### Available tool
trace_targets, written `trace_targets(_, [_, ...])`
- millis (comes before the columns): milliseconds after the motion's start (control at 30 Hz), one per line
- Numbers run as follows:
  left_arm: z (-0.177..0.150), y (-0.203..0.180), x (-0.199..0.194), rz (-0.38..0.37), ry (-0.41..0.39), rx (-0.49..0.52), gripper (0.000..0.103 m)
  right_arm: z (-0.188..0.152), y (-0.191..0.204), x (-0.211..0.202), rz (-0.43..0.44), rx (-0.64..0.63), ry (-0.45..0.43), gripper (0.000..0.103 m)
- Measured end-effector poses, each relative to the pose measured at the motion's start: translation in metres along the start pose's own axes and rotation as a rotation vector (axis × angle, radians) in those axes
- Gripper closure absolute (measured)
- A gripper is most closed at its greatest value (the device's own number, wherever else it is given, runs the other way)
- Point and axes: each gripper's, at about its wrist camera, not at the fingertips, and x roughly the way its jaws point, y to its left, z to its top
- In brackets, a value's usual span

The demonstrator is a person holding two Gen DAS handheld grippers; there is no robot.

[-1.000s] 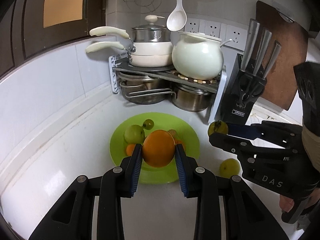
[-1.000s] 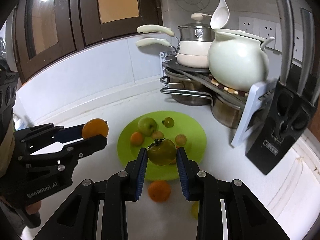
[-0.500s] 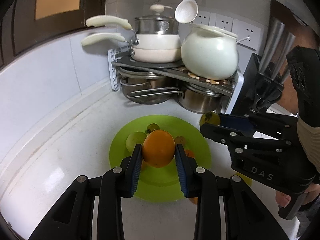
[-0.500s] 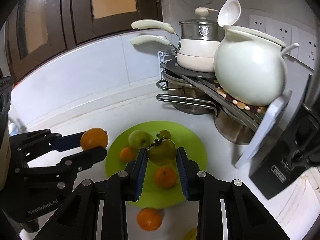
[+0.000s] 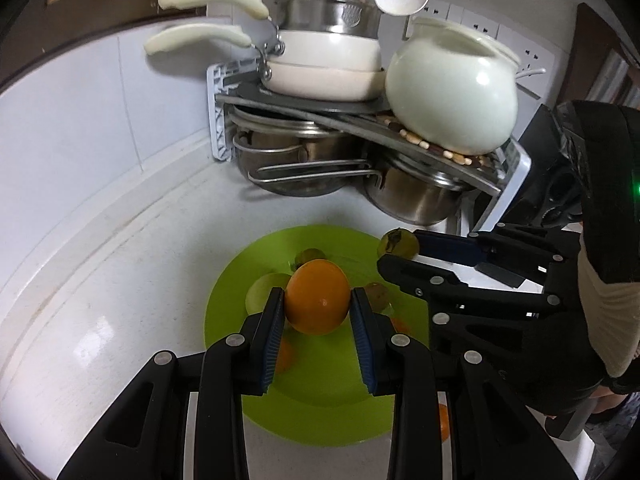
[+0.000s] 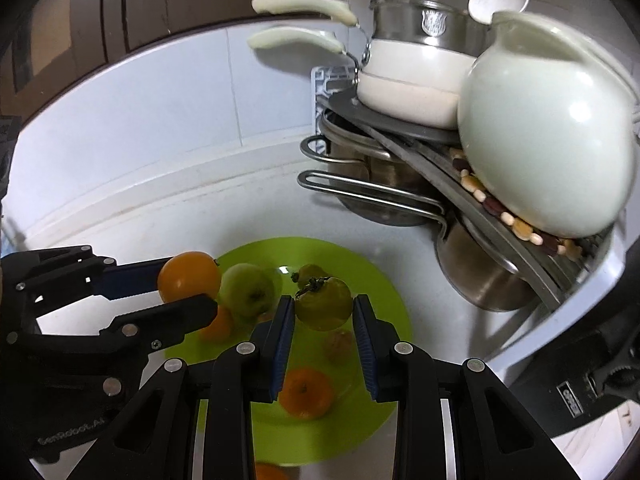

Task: Organize fruits
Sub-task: 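Lower the orange onto the plate and open left tool while right releases green fruit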

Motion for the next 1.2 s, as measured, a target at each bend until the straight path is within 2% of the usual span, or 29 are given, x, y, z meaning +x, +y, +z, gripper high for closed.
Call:
trace_targets(333, [0.001, 0.003, 0.030, 0.009, 0.060, 0.015, 0.070, 0.001, -0.009, 0.037, 0.004, 0.017, 0.079, 0.072])
trace_targets(533, [0.001, 0.004, 0.037, 0.008, 0.069, 0.006, 0.070, 0.001, -0.010, 0.041, 0.000, 0.027, 0.085, 0.072])
trace_targets(900, [0.000, 0.003, 0.028, 0.020, 0.047, 0.000, 0.069, 0.001, -0.010, 0.018, -0.008, 0.038, 0.053, 0.071])
trace_targets(1200, [-0.001, -0.007, -0.012, 0.050, -0.036, 0.015, 0.066, -0.006, -0.004, -0.024, -0.020, 0.032, -0.024, 0.071])
